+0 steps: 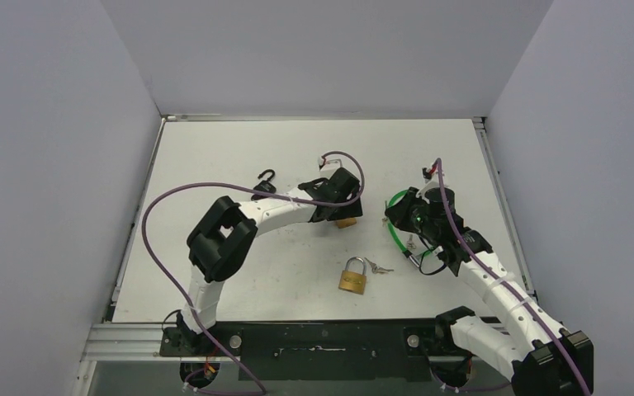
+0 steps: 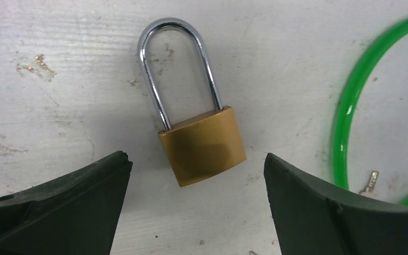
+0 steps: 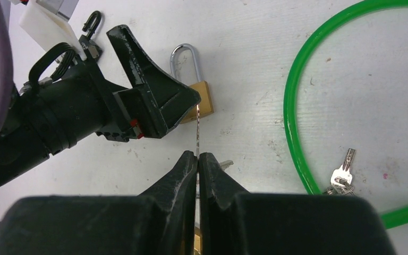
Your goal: Unlock with the key
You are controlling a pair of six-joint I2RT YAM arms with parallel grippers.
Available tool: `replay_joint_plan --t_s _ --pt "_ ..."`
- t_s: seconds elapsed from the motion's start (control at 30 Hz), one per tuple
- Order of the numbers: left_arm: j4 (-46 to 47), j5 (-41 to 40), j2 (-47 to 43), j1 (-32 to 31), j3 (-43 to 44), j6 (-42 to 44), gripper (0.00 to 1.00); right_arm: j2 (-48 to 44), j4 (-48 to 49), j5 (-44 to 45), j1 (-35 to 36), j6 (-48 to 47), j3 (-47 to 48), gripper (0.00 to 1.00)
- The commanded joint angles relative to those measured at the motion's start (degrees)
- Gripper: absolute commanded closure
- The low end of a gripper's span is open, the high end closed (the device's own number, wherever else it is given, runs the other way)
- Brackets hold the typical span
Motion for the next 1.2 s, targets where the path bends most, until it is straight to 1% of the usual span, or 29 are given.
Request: replay_joint_plan --t_s 0.0,0.03,0.2,0.3,0.37,0.47,0.53,0.7,0.73,0.8,0.87,0.93,1.0,1.1,1.13,1.17 --pt "-4.2 -4.4 2.1 -0.6 4.0 -1.7 0.04 -0.6 1.0 -1.4 -0.6 -2.8 0.0 1.0" --pt "-4.4 -4.1 2.9 -0.6 4.5 -1.9 0.03 -0.7 1.0 -1.6 -0.7 -2.9 -0.2 1.0" --pt "-7.5 -4.2 7.5 -1.1 8.7 -1.7 0.03 -0.7 1.3 -2.6 -1.0 -3.2 -0.9 1.0" --pt "-9.1 -7.3 8.4 -2.0 9.8 -1.7 0.04 -0.6 1.2 -2.7 -1.1 -3.1 -1.1 1.0" --pt "-9.7 -10.1 8.3 -2.6 9.6 -2.4 0.08 -1.0 0.4 -2.1 -1.2 -3.2 -0.8 1.0" --pt "-11.1 -10.4 9.1 -2.6 10.3 -2.7 0.14 -1.8 -0.6 -1.0 -1.2 -3.6 -0.1 1.0" --pt "-13.4 -10.7 10.4 -2.8 11.9 -2.3 0.15 -2.1 -1.1 -0.5 -1.2 -4.0 0.2 1.0" --pt "-17.3 -12.7 12.1 -2.9 14.1 1.7 0.31 -2.6 -1.7 -0.2 -1.2 -4.2 0.6 1.0" --pt "-17.3 -13.1 11.8 -2.8 13.7 2.8 0.38 -2.6 -1.8 -0.2 -1.2 -4.2 0.6 1.0" --pt "-16.8 -13.6 10.2 -2.6 12.1 4.8 0.46 -2.6 -1.9 -0.2 -1.2 -4.3 0.6 1.0" --pt "-14.1 -13.2 7.2 -1.9 8.6 6.2 0.57 -2.4 -1.8 -0.3 -1.2 -4.4 0.7 1.0" --pt "-11.0 -11.9 4.0 -0.7 4.1 6.6 0.63 -2.2 -1.6 -0.6 -1.2 -4.4 0.8 1.0" --pt "-8.3 -9.2 1.0 1.0 -0.2 6.2 0.66 -2.0 -1.5 -1.0 -1.2 -4.3 0.9 1.0" --pt "-5.3 -5.3 -2.2 3.4 -5.4 5.9 0.66 -1.8 -1.1 -1.3 -1.2 -4.0 0.7 1.0" --pt "-5.0 -4.6 -2.8 3.8 -6.3 5.9 0.65 -1.7 -0.9 -1.4 -1.2 -4.0 0.7 1.0" --pt "-5.1 -4.2 -3.2 4.1 -6.9 6.0 0.61 -1.6 -0.9 -1.5 -1.3 -3.9 0.7 1.0"
